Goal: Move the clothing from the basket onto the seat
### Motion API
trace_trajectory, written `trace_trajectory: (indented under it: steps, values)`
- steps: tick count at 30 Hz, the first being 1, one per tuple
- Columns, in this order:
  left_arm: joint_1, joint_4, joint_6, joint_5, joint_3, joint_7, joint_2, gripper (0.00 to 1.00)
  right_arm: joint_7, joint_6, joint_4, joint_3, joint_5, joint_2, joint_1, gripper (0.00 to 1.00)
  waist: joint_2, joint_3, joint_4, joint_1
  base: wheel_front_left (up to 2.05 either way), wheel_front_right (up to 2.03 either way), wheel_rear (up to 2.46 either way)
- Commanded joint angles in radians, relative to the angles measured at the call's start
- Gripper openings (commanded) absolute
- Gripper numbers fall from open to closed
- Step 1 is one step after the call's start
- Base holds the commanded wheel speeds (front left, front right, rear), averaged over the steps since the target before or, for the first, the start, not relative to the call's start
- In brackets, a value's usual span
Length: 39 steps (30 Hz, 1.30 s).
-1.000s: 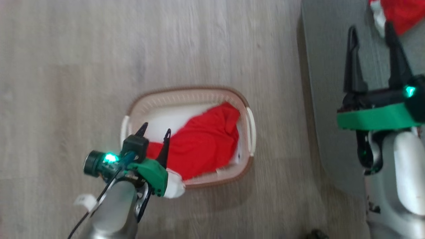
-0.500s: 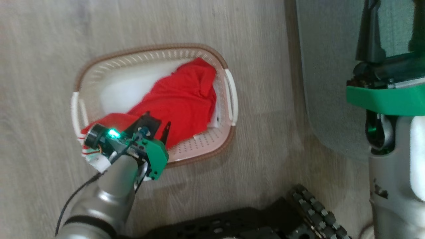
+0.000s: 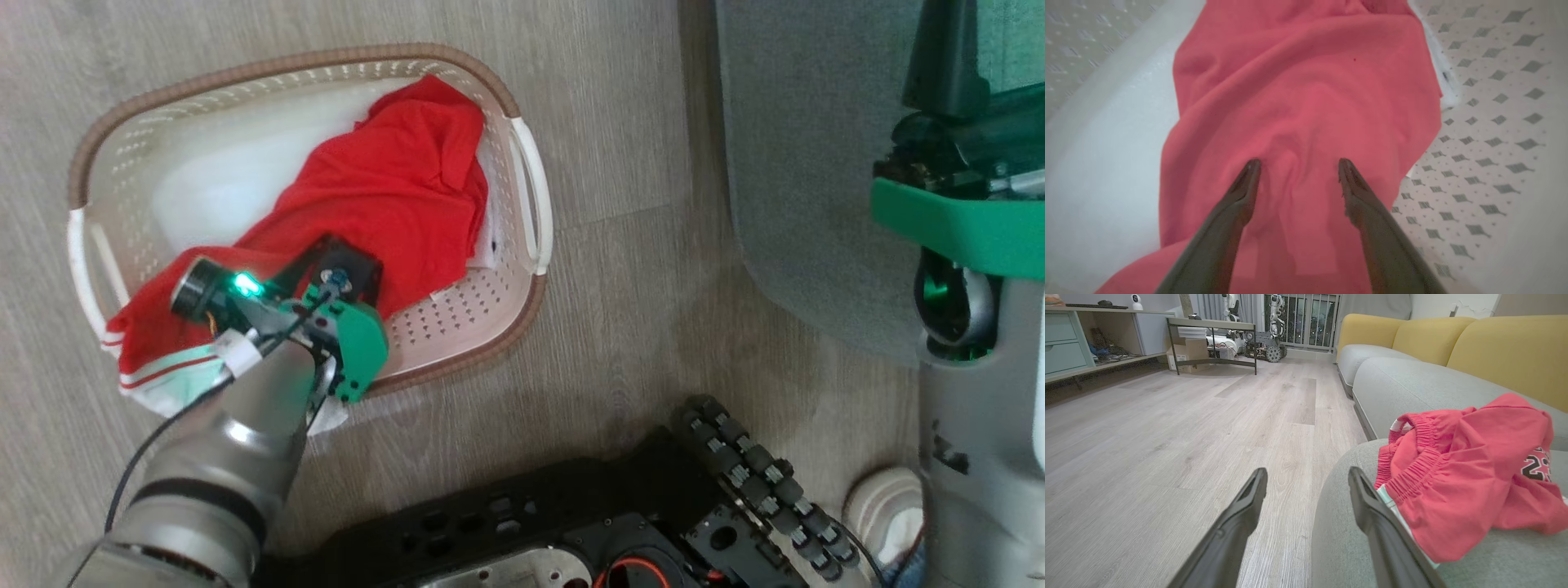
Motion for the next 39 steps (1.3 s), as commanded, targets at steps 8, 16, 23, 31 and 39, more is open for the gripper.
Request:
trace_trajectory:
  steps: [8,16,23,31,39]
  values:
    - [-0.02,0.017,0.028,0.022,-0.014,0.033,0.03,1.0,-0.005,0.007,-0.055,0.017,0.02,0.001,0.007,1.0,0.0001,0.037,-0.018,-0.0002,0.0,0.0,0.0]
    - [-0.038,0.025,0.032,0.021,-0.035,0.068,0.035,0.0,-0.005,0.007,-0.052,0.011,0.033,0.001,0.002,1.0,0.0001,0.048,-0.03,-0.0002,0.0,0.0,0.0]
    - [-0.032,0.027,0.037,0.01,-0.046,0.042,0.027,0.0,-0.005,0.007,-0.034,-0.002,0.037,0.001,0.006,1.0,0.0001,0.013,-0.016,-0.0002,0.0,0.0,0.0]
    - [-0.004,-0.005,0.027,-0.05,-0.019,-0.004,0.016,0.0,-0.005,0.007,0.01,-0.002,0.044,0.001,0.019,1.0,0.0001,-0.082,0.007,-0.0002,0.0,0.0,0.0]
    - [0.074,-0.212,-0.002,-0.102,-0.002,-0.014,0.023,0.0,-0.005,0.007,0.077,-0.008,0.03,0.001,0.062,1.0,0.0001,-0.229,0.041,-0.0002,0.0,0.0,0.0]
